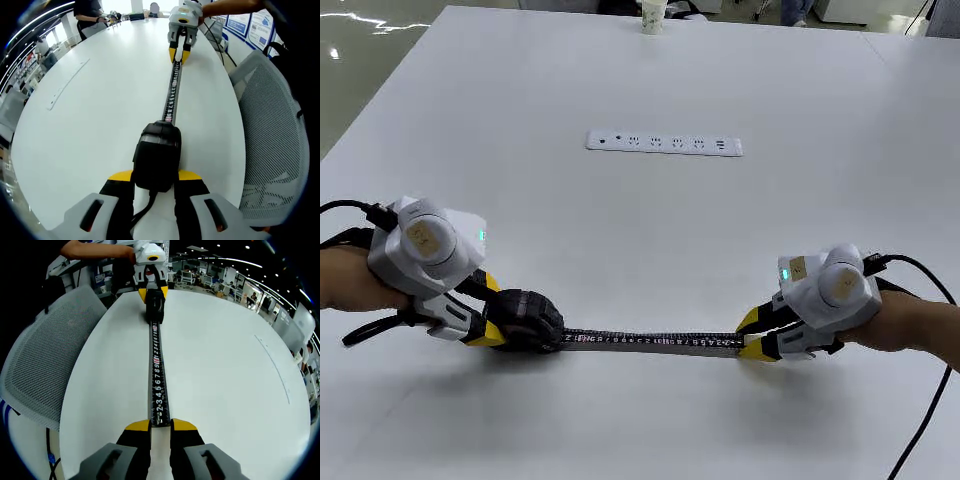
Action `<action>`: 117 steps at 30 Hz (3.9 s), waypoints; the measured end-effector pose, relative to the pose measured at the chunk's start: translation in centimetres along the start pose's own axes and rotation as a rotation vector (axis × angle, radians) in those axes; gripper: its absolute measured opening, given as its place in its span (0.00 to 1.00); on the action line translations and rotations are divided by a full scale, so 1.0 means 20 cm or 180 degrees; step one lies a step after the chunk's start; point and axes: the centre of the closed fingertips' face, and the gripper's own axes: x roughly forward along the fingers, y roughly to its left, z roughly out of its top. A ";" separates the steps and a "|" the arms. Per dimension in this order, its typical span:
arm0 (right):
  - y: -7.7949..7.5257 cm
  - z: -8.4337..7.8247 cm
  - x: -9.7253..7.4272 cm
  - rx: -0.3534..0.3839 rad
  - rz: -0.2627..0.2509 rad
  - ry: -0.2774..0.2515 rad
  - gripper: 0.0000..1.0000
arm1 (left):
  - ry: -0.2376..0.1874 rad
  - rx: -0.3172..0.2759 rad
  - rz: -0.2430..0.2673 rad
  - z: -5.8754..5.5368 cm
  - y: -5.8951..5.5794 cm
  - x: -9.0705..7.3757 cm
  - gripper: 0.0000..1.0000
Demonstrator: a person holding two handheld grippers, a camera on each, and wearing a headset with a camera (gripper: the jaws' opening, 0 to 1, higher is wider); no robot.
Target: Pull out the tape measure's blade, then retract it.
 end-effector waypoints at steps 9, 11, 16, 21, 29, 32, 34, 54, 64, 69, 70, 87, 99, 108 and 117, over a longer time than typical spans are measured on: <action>0.00 0.00 0.00 -0.0024 0.0034 0.0077 0.11 | 0.0014 0.0005 -0.0002 0.00 0.00 0.00 0.25; 0.00 0.00 0.01 -0.0051 0.0037 0.0099 0.12 | 0.0016 0.0010 -0.0001 0.00 0.00 0.00 0.25; 0.00 0.00 0.00 -0.0053 0.0030 0.0109 0.12 | 0.0014 0.0014 -0.0001 0.00 0.00 0.00 0.26; 0.00 -0.01 0.01 -0.0096 0.0015 0.0157 0.13 | 0.0017 0.0016 0.0011 0.00 0.00 0.00 0.26; 0.00 -0.03 0.00 -0.0070 -0.0033 0.0170 0.17 | 0.0043 0.0014 0.0034 -0.01 0.00 0.00 0.26; 0.00 -0.03 -0.01 -0.0055 -0.0053 0.0162 0.18 | 0.0058 0.0005 0.0030 -0.01 -0.01 0.00 0.28; 0.00 -0.03 -0.02 -0.0036 -0.0070 0.0154 0.20 | 0.0049 -0.0005 0.0046 -0.01 0.00 0.00 0.29; 0.05 -0.03 -0.07 0.0185 -0.0260 0.0059 0.36 | -0.0122 -0.0316 0.0203 -0.06 -0.05 -0.05 0.46; 0.09 -0.04 -0.09 0.0278 -0.0332 0.0025 0.46 | -0.0238 -0.0474 0.0264 -0.08 -0.11 -0.07 0.54; 0.12 -0.04 -0.09 0.0339 -0.0378 -0.0011 0.51 | -0.0299 -0.0556 0.0261 -0.09 -0.15 -0.06 0.57; 0.13 -0.04 -0.09 0.0352 -0.0383 -0.0017 0.52 | -0.0303 -0.0574 0.0266 -0.09 -0.16 -0.06 0.58; 0.24 -0.02 -0.09 0.0690 -0.0498 -0.0191 0.67 | -0.0604 -0.0990 0.0363 -0.09 -0.28 -0.07 0.72; 0.30 0.01 -0.09 0.1010 -0.0662 -0.0355 0.80 | -0.0941 -0.1408 0.0561 -0.03 -0.33 -0.08 0.85; 0.32 0.05 -0.10 0.1192 -0.0846 -0.0508 0.94 | -0.1087 -0.1590 0.0747 -0.01 -0.36 -0.08 0.96; 0.33 0.08 -0.12 0.1384 -0.1026 -0.0681 0.99 | -0.1241 -0.1703 0.0918 0.03 -0.38 -0.11 0.99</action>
